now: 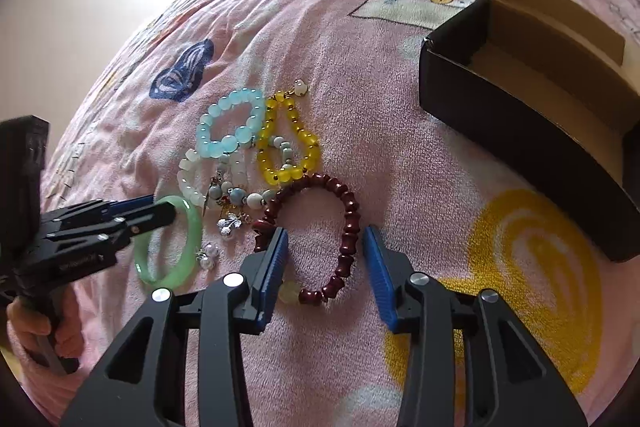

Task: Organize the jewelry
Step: 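Grasp the green jade bangle with the left tool while the right tool grasps the dark red bead bracelet, then carry the jade bangle and red bracelet into the box and release both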

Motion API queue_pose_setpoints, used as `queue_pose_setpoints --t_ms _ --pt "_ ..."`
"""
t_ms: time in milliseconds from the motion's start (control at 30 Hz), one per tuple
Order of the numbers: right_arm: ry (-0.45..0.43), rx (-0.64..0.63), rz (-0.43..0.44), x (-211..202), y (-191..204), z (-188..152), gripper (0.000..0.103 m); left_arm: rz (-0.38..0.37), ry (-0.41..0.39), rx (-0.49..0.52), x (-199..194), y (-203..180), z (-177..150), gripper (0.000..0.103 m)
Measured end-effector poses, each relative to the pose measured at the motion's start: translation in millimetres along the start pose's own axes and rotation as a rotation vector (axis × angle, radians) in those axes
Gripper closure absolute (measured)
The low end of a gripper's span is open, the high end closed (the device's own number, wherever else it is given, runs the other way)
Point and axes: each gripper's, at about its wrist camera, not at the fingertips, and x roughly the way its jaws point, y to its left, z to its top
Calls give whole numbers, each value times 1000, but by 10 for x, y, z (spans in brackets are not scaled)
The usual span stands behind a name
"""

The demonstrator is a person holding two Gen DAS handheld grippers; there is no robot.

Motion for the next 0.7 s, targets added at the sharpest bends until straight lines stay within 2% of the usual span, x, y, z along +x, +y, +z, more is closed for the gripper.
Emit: queue_pose_setpoints --t_ms 100,233,367,433,700 --pt "-8 -5 -19 11 23 -4 72 32 -10 43 -27 -80 -17 78" --pt "-13 -7 -11 65 28 -16 65 66 18 88 147 -121 -30 77" --pt "-54 -16 -55 63 56 -43 78 63 -11 75 95 -118 -52 79" --pt "-63 -8 -41 39 50 -35 92 59 -21 70 54 -112 -63 82" --pt "-96 26 54 -175 12 -20 94 65 -74 80 -143 -182 -82 88"
